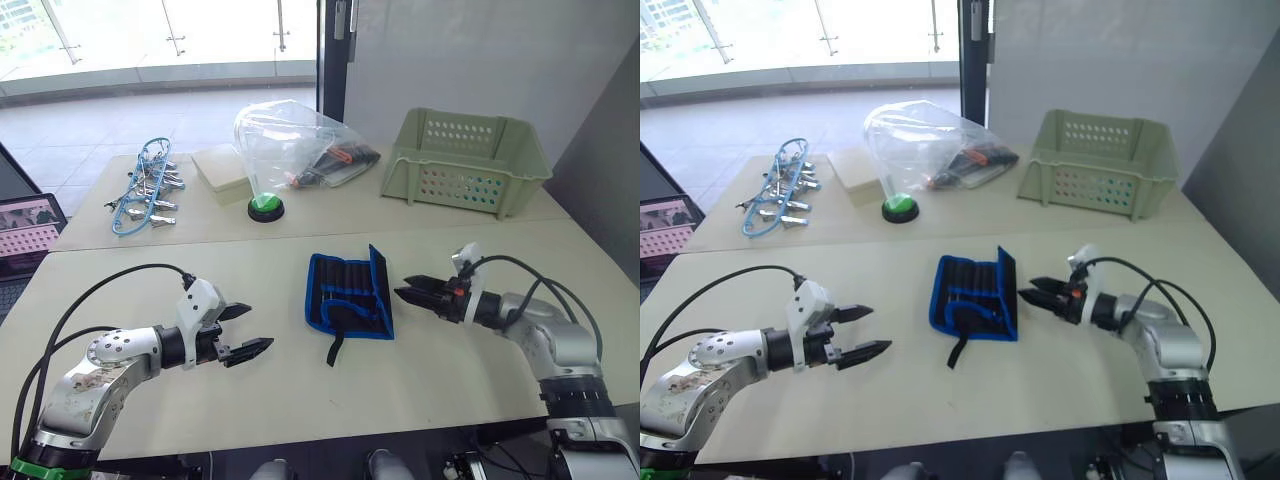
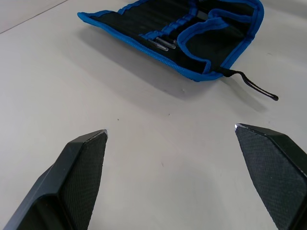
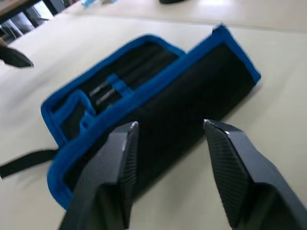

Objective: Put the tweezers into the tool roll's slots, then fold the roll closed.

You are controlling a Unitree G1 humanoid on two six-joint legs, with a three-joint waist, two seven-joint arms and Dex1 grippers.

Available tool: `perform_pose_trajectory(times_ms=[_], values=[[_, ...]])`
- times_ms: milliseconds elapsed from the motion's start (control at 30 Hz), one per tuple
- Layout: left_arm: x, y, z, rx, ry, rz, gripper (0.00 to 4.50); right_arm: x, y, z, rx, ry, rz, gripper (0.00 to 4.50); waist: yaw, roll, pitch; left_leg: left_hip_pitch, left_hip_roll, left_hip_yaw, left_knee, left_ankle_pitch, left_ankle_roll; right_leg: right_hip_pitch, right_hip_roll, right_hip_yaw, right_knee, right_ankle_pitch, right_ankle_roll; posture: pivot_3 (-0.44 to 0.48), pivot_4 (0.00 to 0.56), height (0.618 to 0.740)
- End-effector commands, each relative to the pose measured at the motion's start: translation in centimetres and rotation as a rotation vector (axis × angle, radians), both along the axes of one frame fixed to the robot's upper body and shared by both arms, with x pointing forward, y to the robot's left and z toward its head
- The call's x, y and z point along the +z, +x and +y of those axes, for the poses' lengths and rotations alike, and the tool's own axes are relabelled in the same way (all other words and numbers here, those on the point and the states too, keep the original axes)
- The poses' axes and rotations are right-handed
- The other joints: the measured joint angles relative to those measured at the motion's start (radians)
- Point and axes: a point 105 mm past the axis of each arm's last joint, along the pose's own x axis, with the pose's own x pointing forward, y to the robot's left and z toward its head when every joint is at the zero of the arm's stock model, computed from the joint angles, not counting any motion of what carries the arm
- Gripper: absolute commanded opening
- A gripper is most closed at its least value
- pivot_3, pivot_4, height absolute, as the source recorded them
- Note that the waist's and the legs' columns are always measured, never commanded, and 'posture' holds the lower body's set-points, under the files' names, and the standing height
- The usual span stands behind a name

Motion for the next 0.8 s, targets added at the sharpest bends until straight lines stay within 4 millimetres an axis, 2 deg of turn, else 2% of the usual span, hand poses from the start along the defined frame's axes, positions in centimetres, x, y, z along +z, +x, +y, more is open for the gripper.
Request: perform_pose_trajectory(times_ms=[33,100,133,267,433,600,700,800], values=[[0.6,-0.2,-0.2,-0.018,-0.003,-0.030,4.50,0.1,-0.7,0.5,0.083,-0.013,-0.059,0.86,0.000,0.000,0.000,0.000,0.000,0.000,0.000,0.000,0.000,0.000,0.000,0.000,0.000,0.000,0.000,0.000,0.150,0.740],[0.5,-0.3,-0.3,-0.019,-0.003,-0.028,4.50,-0.7,-1.0,1.2,0.121,-0.029,-0.057,0.21,0.000,0.000,0.000,0.000,0.000,0.000,0.000,0.000,0.000,0.000,0.000,0.000,0.000,0.000,0.000,0.000,0.150,0.740],[0.5,-0.3,-0.3,-0.019,-0.004,-0.026,4.50,-0.9,-1.1,1.5,0.136,-0.026,-0.058,0.03,-0.001,0.000,0.000,0.000,0.000,0.000,0.000,0.000,0.000,0.000,0.000,0.000,0.000,0.000,0.000,0.000,0.150,0.740],[0.1,-0.5,-0.6,-0.018,-0.009,-0.017,4.50,-2.1,-1.4,3.5,0.194,-0.040,-0.060,0.03,-0.002,0.000,0.000,0.000,0.000,0.000,0.000,0.000,0.000,0.000,0.000,0.000,0.000,0.000,0.000,0.000,0.150,0.740],[-0.4,-0.5,-1.0,-0.012,-0.029,-0.004,4.50,-3.7,-1.4,4.4,0.202,-0.105,-0.043,0.03,0.001,0.000,0.000,0.000,0.000,0.000,0.000,0.000,-0.001,0.000,0.000,0.000,0.000,0.000,0.000,0.000,0.150,0.740],[-0.9,0.1,-1.9,0.028,-0.090,0.045,4.50,-6.8,-0.6,3.7,0.141,-0.308,-0.011,0.03,-0.003,-0.002,-0.001,0.004,0.001,-0.001,0.000,0.001,-0.002,0.003,0.000,0.000,0.001,0.001,-0.001,0.000,0.150,0.740],[-1.6,0.0,-3.1,0.040,-0.173,0.142,4.50,-7.0,-0.4,3.6,0.122,-0.314,-0.011,0.03,-0.002,-0.004,-0.003,0.018,0.001,-0.001,-0.002,0.001,-0.002,0.018,0.001,-0.001,-0.002,0.001,-0.001,0.000,0.150,0.740],[-1.4,0.2,-4.2,0.056,-0.271,0.195,4.50,-7.1,-0.7,3.6,0.121,-0.317,-0.009,0.03,-0.002,-0.007,-0.005,0.022,0.001,-0.001,-0.001,0.000,-0.001,0.024,0.001,-0.001,-0.001,0.001,-0.001,0.000,0.150,0.740]])
